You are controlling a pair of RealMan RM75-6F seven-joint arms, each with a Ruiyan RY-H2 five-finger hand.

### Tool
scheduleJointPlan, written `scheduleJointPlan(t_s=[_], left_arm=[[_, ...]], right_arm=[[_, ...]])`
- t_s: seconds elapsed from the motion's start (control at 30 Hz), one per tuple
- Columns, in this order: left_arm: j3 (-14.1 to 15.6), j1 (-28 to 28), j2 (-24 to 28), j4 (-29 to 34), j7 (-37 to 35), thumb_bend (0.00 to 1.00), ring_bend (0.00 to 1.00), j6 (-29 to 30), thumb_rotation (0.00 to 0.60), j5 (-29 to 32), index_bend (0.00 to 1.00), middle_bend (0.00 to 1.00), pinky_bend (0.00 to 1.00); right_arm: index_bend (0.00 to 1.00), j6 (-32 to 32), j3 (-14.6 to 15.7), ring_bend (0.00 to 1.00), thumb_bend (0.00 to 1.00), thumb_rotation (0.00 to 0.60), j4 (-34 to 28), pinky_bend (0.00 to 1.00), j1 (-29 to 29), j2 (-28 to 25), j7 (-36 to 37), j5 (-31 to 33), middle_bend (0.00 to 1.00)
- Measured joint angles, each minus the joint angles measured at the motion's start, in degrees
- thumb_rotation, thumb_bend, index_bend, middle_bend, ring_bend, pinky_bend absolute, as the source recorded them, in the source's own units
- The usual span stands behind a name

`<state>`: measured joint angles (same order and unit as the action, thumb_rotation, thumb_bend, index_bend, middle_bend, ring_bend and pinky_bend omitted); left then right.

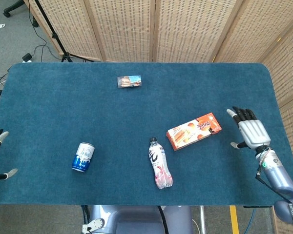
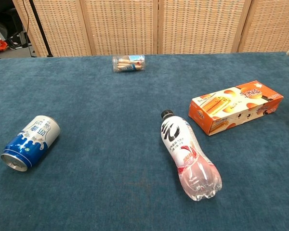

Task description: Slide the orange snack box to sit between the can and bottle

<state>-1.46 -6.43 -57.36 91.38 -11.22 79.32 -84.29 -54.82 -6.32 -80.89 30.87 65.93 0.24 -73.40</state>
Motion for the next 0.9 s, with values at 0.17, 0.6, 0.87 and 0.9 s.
scheduleJointPlan(t_s=[0.17,0.6,0.87,0.9], left_arm=[[-0.2,0.0,0.1,-0.4,-0.7,0.00,0.00,-0.4,0.600,0.8,0.00,0.00,0.00],[-0.1,-0.1,0.2,-1.1,-2.0,0.00,0.00,-0.8,0.600,0.8,0.00,0.00,0.00],[-0.5,-0.8,0.3,-1.3,-2.4,0.00,0.00,-2.4,0.600,2.0,0.00,0.00,0.00],[-0.6,-0.9,0.3,-1.3,-2.4,0.00,0.00,-2.7,0.600,2.2,0.00,0.00,0.00]], right_arm=[[0.00,0.7,0.7,0.00,0.00,0.600,0.9,0.00,0.5,3.6,-4.2,-0.1,0.00],[0.00,1.6,-2.9,0.00,0.00,0.600,6.0,0.00,4.0,12.8,-9.1,4.9,0.00],[0.00,4.8,-6.2,0.00,0.00,0.600,10.8,0.00,8.0,18.2,-15.3,13.2,0.00],[0.00,5.2,-7.1,0.00,0.00,0.600,11.3,0.00,8.7,19.1,-15.7,14.8,0.00]])
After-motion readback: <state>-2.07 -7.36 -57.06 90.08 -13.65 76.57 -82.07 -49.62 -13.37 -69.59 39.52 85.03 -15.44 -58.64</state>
